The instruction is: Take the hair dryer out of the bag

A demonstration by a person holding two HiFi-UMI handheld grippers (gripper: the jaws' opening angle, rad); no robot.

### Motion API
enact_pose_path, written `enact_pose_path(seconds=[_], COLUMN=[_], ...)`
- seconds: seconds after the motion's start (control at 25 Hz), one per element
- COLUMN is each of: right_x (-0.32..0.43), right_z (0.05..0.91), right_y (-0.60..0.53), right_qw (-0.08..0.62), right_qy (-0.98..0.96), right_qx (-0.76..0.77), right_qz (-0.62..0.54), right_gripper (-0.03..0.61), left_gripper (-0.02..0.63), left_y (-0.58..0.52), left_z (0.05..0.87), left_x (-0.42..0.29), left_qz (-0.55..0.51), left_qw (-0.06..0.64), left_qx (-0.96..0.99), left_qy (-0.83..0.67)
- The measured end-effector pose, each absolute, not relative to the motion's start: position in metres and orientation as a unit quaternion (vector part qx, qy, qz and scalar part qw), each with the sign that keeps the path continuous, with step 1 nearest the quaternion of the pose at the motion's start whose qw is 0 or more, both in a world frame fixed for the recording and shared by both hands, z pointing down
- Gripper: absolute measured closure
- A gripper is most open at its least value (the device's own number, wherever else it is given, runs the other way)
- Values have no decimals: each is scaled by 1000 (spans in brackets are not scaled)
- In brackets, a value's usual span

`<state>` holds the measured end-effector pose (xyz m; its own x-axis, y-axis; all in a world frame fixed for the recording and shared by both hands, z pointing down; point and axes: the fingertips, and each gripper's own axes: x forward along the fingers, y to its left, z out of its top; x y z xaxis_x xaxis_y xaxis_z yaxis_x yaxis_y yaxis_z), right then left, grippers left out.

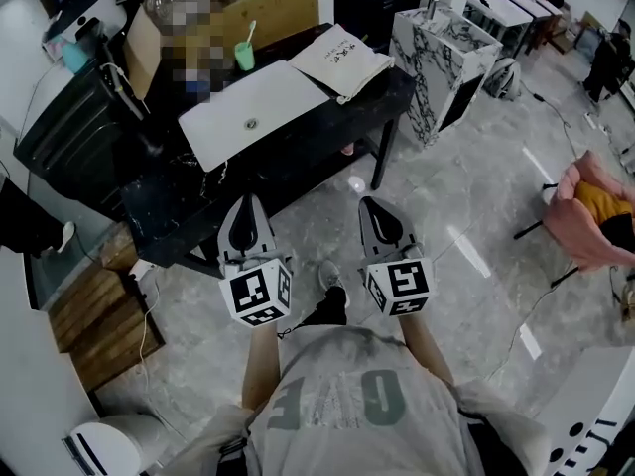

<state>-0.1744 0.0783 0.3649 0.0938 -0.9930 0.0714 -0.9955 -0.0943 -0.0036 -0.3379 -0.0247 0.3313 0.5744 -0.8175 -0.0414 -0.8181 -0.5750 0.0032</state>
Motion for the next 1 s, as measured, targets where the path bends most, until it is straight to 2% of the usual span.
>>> enact_pose_path(seconds=[0.56, 1.0], right_x=[-126, -122], right_z=[384, 359], right_y=[-118, -171], right_qw=[47, 11], right_qy=[-730, -748], right_qx=[680, 663], right_qz=[48, 33], right_gripper=[548, 548], left_gripper=[580, 580], left_y=[-186, -225], left_z=[336, 331], left_x=[-265, -268], left_qz=[26, 26], left_qw=[4, 7], left_qx=[-878, -864], left_qy=[478, 503])
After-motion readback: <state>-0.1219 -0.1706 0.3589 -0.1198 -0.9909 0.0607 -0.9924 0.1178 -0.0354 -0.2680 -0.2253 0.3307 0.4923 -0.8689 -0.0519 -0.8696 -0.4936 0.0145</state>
